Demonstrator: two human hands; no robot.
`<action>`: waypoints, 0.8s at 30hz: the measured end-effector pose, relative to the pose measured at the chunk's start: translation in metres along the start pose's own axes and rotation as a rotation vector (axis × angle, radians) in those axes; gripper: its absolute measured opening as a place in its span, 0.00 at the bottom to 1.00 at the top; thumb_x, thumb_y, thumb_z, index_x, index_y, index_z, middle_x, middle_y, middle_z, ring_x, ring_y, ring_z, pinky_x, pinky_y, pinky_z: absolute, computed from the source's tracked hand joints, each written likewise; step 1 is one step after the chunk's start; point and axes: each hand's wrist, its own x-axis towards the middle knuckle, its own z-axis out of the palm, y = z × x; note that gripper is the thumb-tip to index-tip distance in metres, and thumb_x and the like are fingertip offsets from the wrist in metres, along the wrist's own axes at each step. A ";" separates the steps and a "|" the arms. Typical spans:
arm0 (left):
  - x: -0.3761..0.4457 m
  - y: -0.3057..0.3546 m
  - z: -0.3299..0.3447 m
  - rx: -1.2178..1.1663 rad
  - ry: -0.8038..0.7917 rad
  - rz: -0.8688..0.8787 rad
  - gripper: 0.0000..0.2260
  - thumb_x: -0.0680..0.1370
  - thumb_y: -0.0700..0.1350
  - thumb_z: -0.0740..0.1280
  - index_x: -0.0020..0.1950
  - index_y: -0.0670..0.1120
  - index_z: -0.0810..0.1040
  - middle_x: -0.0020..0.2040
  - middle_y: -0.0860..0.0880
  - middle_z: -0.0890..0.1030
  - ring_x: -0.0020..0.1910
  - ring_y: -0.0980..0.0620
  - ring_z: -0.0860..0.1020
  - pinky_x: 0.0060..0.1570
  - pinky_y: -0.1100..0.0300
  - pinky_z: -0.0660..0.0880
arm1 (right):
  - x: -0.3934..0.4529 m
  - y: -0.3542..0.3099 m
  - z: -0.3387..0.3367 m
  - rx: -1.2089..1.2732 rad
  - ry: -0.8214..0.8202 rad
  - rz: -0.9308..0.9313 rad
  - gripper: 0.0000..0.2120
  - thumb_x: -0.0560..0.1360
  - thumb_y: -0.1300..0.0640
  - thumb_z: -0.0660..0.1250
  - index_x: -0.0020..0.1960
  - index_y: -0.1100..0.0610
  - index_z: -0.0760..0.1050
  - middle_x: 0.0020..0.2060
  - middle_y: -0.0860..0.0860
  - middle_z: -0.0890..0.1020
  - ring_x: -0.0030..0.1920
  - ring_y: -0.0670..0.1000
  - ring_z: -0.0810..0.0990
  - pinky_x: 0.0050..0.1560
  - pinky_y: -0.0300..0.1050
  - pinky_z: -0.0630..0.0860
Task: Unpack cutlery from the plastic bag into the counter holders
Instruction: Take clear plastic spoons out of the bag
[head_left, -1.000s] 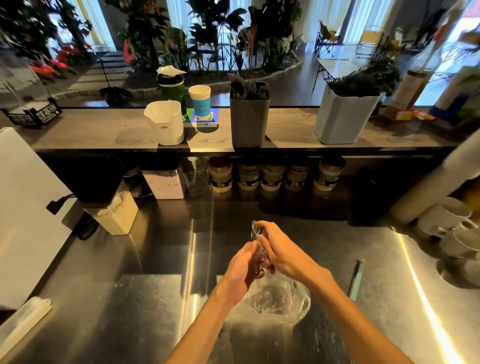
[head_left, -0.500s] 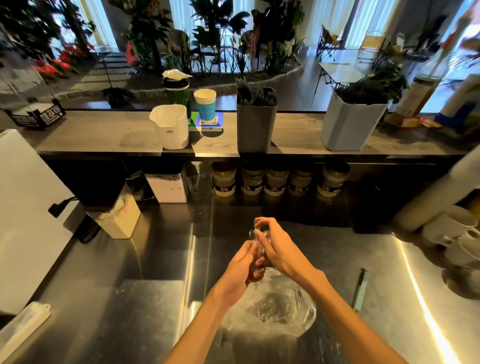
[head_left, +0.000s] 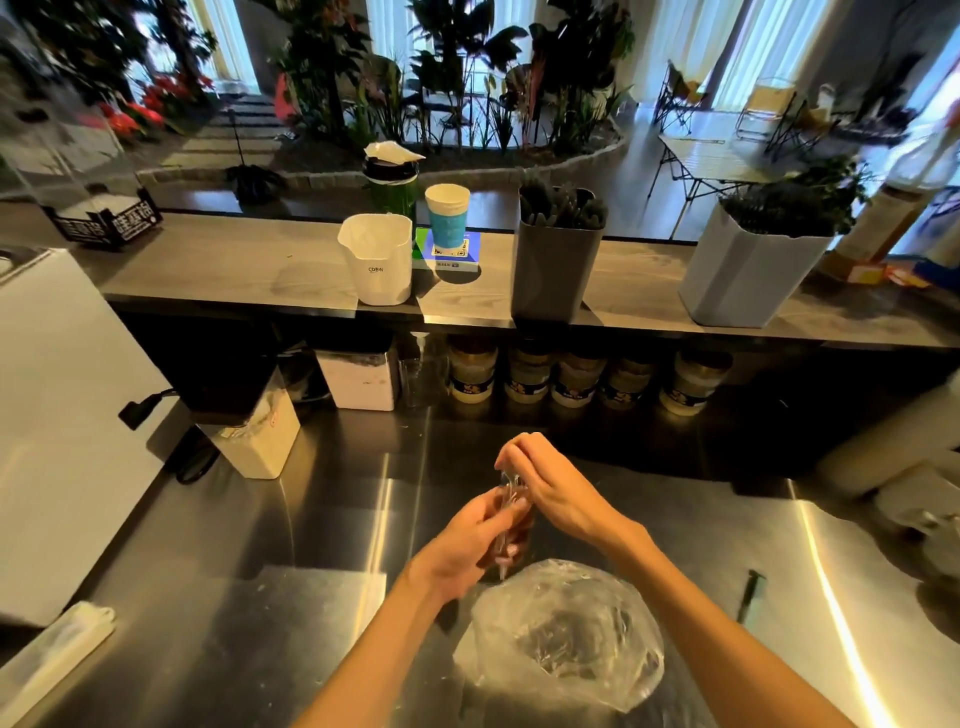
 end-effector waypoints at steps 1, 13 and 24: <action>0.000 0.006 -0.005 0.014 -0.029 -0.003 0.12 0.81 0.43 0.65 0.63 0.40 0.71 0.42 0.47 0.76 0.34 0.55 0.75 0.30 0.65 0.71 | 0.007 -0.004 -0.002 -0.021 -0.030 -0.008 0.13 0.86 0.47 0.53 0.52 0.48 0.75 0.50 0.47 0.75 0.50 0.42 0.76 0.53 0.37 0.72; 0.021 0.119 -0.050 0.427 -0.041 0.039 0.07 0.81 0.36 0.66 0.58 0.42 0.75 0.39 0.51 0.79 0.34 0.61 0.77 0.36 0.67 0.71 | 0.094 -0.079 -0.022 -0.126 -0.084 -0.236 0.14 0.81 0.41 0.61 0.59 0.50 0.74 0.50 0.45 0.83 0.48 0.42 0.83 0.48 0.40 0.83; 0.056 0.255 -0.083 0.581 0.166 0.349 0.21 0.77 0.33 0.69 0.68 0.46 0.71 0.49 0.47 0.83 0.39 0.59 0.81 0.35 0.65 0.77 | 0.213 -0.143 -0.060 -0.157 0.190 -0.405 0.09 0.82 0.51 0.65 0.53 0.57 0.75 0.47 0.52 0.83 0.47 0.49 0.83 0.47 0.46 0.82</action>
